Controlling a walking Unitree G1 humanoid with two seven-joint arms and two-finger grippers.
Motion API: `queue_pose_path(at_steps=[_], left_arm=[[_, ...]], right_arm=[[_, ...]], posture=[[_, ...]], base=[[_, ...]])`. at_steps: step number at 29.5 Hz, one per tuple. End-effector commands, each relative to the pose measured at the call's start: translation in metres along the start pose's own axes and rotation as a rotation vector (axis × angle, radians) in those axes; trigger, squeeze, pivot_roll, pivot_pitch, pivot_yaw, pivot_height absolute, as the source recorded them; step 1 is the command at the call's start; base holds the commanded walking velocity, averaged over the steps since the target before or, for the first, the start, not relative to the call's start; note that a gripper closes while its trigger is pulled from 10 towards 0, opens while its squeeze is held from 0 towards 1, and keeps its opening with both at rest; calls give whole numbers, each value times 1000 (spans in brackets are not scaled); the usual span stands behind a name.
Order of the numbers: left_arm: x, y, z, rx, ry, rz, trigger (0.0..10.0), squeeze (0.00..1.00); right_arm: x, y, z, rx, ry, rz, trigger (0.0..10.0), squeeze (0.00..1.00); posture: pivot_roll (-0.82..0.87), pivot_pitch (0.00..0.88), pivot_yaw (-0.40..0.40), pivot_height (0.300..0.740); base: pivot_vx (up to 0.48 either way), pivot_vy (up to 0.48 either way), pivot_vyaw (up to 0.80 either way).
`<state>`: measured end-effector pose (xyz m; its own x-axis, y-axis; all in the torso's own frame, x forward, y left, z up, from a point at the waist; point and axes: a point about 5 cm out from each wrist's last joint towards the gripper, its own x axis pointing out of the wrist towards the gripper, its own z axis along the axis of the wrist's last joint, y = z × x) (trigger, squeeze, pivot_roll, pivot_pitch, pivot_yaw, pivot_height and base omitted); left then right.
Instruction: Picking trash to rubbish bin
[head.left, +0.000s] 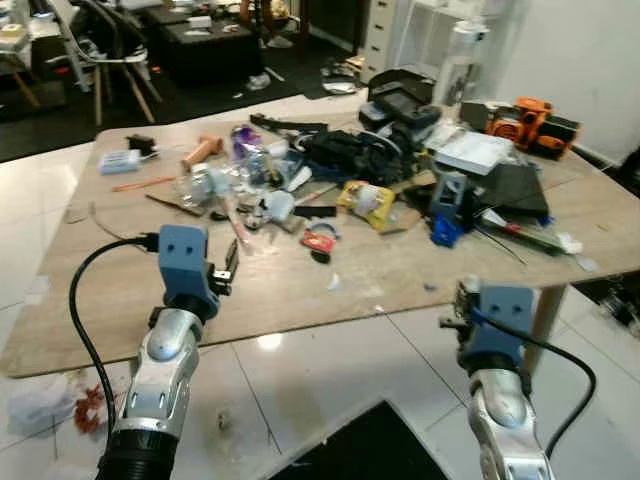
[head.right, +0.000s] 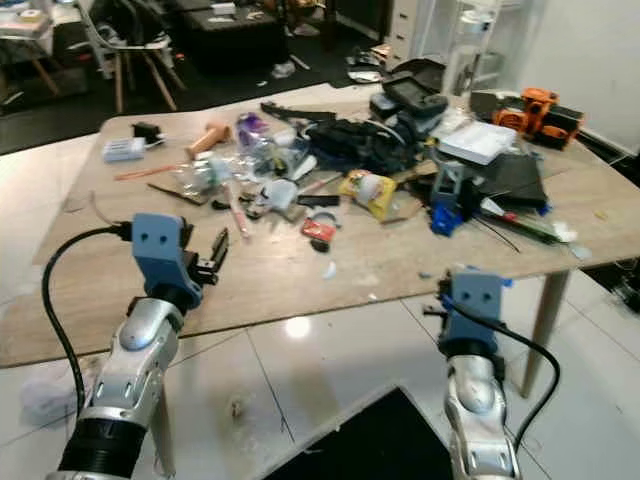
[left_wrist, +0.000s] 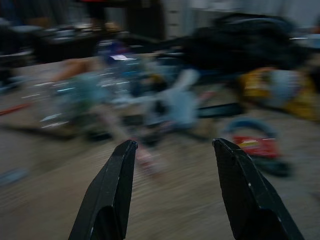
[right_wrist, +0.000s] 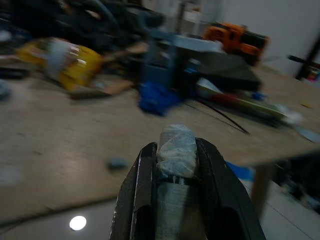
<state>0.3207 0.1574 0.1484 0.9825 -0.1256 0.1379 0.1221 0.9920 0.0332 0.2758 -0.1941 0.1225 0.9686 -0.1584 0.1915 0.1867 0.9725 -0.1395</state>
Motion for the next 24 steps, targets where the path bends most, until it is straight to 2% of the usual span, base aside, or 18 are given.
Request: queue_pose_path(at_steps=[1, 11, 14, 20, 24], left_arm=[[1, -6, 2, -6, -11, -24, 10000, 0], [1, -8, 0, 9, -7, -31, 10000, 0], [-1, -7, -2, 26, -2, -35, 10000, 0], [-1, -7, -3, 10, -1, -36, 10000, 0], [-1, -11, -3, 5, -1, -64, 10000, 0]], right_arm=[[-3, -2, -5, 1, 27, -9, 10000, 0], [-5, 11, -16, 37, 81, 52, 10000, 0], [-6, 12, -19, 40, 97, 55, 10000, 0], [-6, 13, -19, 41, 101, 68, 10000, 0], [-5, 15, -21, 43, 109, 84, 10000, 0]], posture=[[-117, 80, 17, 740], [-111, 83, 7, 740], [-110, 84, -1, 740], [-121, 82, 0, 740], [-119, 84, 4, 740]], base=[[0, 0, -800], [0, 0, -800], [0, 0, -800], [0, 0, -800], [0, 0, -800]])
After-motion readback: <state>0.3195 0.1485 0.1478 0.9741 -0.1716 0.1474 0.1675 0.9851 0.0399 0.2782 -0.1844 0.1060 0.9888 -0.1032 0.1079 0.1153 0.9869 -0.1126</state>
